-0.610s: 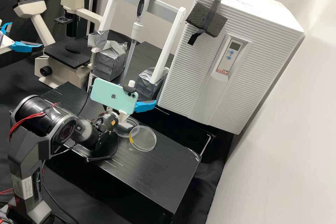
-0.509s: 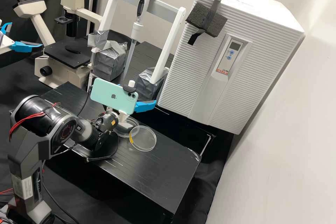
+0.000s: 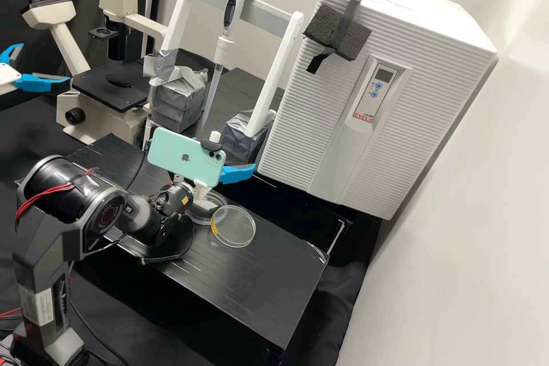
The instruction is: Open the bottle
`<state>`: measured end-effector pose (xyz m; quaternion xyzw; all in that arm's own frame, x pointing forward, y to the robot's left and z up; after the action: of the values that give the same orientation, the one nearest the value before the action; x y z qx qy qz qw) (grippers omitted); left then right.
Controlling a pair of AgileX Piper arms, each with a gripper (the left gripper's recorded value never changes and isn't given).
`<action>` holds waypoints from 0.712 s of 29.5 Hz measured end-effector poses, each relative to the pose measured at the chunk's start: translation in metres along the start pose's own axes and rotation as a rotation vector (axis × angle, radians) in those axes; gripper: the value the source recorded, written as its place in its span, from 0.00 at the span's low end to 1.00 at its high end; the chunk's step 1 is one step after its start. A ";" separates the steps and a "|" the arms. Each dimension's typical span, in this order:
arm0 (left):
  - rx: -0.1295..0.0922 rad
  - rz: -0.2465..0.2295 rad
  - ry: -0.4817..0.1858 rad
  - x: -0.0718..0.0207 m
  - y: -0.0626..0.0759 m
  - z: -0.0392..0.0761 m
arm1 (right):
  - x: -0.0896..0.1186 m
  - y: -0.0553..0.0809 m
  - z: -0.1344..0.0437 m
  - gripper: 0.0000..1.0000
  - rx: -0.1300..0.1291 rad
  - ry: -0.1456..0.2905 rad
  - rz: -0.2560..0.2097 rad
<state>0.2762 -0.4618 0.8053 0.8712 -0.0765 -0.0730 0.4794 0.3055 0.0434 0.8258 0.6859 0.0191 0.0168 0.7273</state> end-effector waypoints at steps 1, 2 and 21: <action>-0.012 -0.016 -0.015 -0.0046 -0.003 0.002 | 0.000 0.000 0.000 1.00 0.000 0.000 0.000; -0.022 -0.040 -0.027 -0.0089 -0.008 0.003 | 0.000 0.000 0.000 1.00 0.000 0.000 0.000; -0.142 -0.227 -0.196 -0.0475 -0.035 0.028 | 0.000 0.000 0.000 1.00 0.000 0.000 0.000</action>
<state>0.2265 -0.4566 0.7640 0.8269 -0.0187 -0.2166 0.5187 0.3055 0.0434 0.8258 0.6859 0.0191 0.0168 0.7273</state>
